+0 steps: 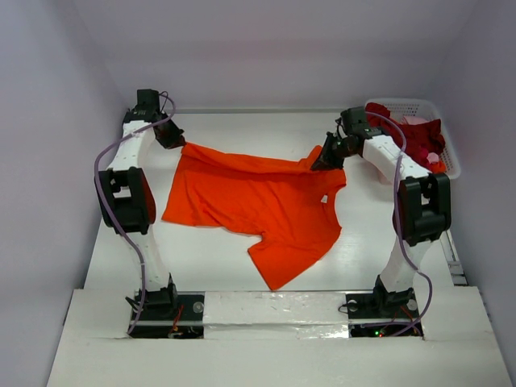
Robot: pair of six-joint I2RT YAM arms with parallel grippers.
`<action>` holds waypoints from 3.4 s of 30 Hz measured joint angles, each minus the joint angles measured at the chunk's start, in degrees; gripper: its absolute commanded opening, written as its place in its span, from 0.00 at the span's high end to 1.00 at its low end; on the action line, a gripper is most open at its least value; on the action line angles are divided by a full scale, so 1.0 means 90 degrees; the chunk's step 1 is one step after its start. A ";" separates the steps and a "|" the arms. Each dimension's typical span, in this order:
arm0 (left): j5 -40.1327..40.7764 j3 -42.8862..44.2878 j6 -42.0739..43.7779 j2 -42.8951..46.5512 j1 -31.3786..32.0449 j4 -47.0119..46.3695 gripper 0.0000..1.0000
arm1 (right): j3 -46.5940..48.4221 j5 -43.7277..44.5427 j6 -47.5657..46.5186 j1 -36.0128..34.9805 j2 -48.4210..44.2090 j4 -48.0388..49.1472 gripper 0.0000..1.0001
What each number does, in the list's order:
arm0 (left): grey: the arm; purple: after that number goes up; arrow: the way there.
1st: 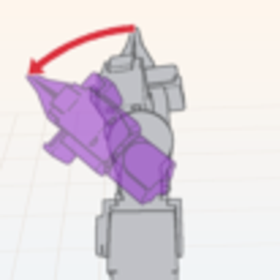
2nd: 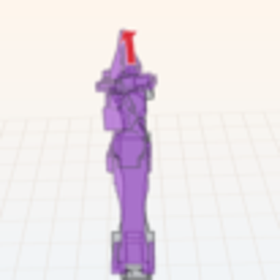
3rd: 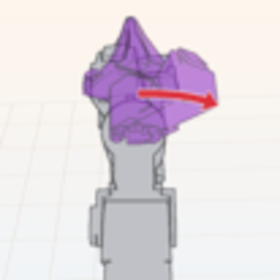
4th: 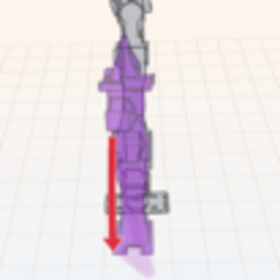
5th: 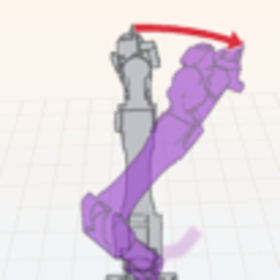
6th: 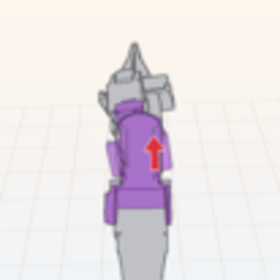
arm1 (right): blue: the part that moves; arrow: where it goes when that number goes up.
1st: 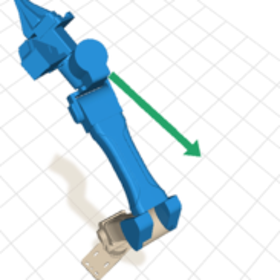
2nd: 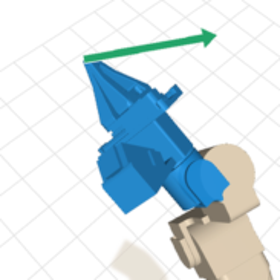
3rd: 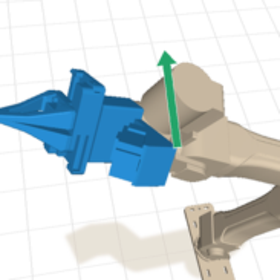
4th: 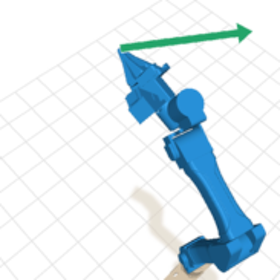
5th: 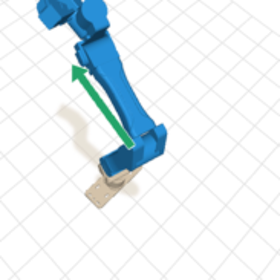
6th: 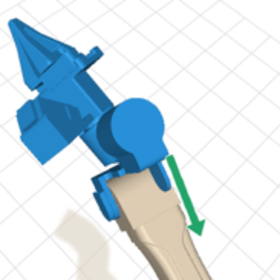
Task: Fold and stack the t-shirts
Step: Fold the flattened tshirt in 1/3 of the way
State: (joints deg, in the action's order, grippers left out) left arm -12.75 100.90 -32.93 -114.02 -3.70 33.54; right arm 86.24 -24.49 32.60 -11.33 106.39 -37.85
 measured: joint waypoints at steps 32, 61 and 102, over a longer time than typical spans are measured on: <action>0.0163 -0.1037 0.0114 0.0296 0.0000 -0.0041 1.00 | -0.0918 0.0036 -0.0053 0.0000 -0.0342 0.0138 1.00; 0.0449 -0.1746 0.0153 0.0546 -0.0182 -0.0124 1.00 | -0.1433 0.0131 -0.0160 -0.0296 -0.0367 0.0386 1.00; 0.0724 -0.2509 0.0197 0.0495 -0.0478 -0.0641 0.62 | -0.1987 0.0243 0.0121 -0.0583 -0.0182 0.1093 0.79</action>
State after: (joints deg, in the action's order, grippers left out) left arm -6.24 78.32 -31.16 -109.56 -8.01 27.77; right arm 68.36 -22.31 33.69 -16.58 104.75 -28.01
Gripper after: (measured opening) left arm 0.292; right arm 0.073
